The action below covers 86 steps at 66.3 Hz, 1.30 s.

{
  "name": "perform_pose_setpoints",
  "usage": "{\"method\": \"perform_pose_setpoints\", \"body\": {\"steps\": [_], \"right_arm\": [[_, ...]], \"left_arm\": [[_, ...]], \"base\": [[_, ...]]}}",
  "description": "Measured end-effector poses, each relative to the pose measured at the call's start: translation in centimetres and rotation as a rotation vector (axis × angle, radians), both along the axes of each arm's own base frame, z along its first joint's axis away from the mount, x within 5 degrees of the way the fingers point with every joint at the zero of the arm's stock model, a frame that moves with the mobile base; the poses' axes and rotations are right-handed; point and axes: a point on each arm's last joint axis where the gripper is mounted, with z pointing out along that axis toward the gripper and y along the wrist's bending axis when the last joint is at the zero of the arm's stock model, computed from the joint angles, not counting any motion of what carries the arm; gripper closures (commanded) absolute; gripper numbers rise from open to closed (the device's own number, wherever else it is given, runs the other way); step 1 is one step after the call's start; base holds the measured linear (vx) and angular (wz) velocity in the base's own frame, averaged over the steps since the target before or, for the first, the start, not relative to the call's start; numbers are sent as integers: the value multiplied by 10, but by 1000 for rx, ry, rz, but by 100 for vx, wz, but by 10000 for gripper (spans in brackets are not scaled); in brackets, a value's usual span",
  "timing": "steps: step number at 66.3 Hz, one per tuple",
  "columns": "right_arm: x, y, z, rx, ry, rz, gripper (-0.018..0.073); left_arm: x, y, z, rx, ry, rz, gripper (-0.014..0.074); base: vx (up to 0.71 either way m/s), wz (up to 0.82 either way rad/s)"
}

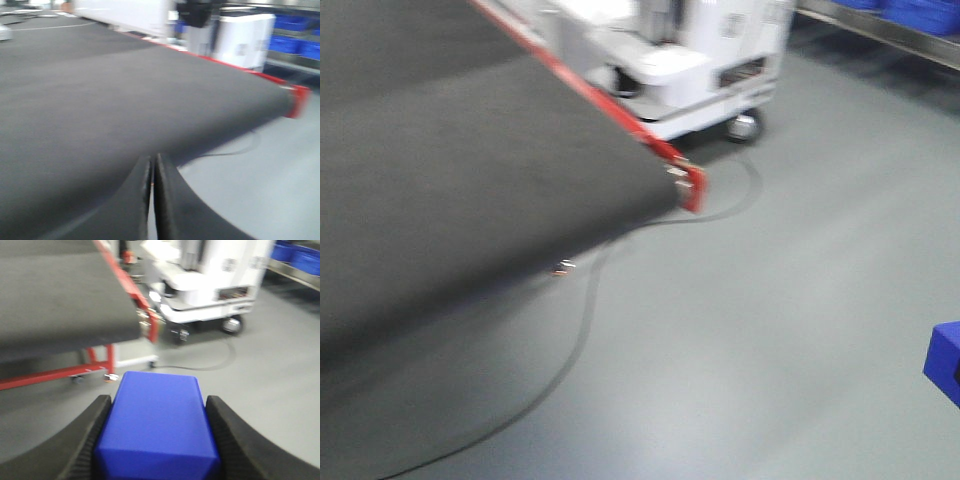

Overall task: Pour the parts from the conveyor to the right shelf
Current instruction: 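Drive away from the conveyor holding the block in the right gripper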

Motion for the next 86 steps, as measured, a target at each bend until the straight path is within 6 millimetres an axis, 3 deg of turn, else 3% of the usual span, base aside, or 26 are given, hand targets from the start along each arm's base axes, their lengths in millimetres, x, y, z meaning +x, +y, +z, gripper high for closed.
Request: {"method": "perform_pose_setpoints", "body": {"steps": [30, 86], "right_arm": [[0, 0, 0, -1, 0, 0, 564], [0, 0, 0, -1, -1, 0, 564]], "left_arm": [[0, 0, 0, 0, 0, 0, 603], [0, 0, 0, 0, 0, 0, 603]], "base": [[-40, -85], [-26, -62]]}}
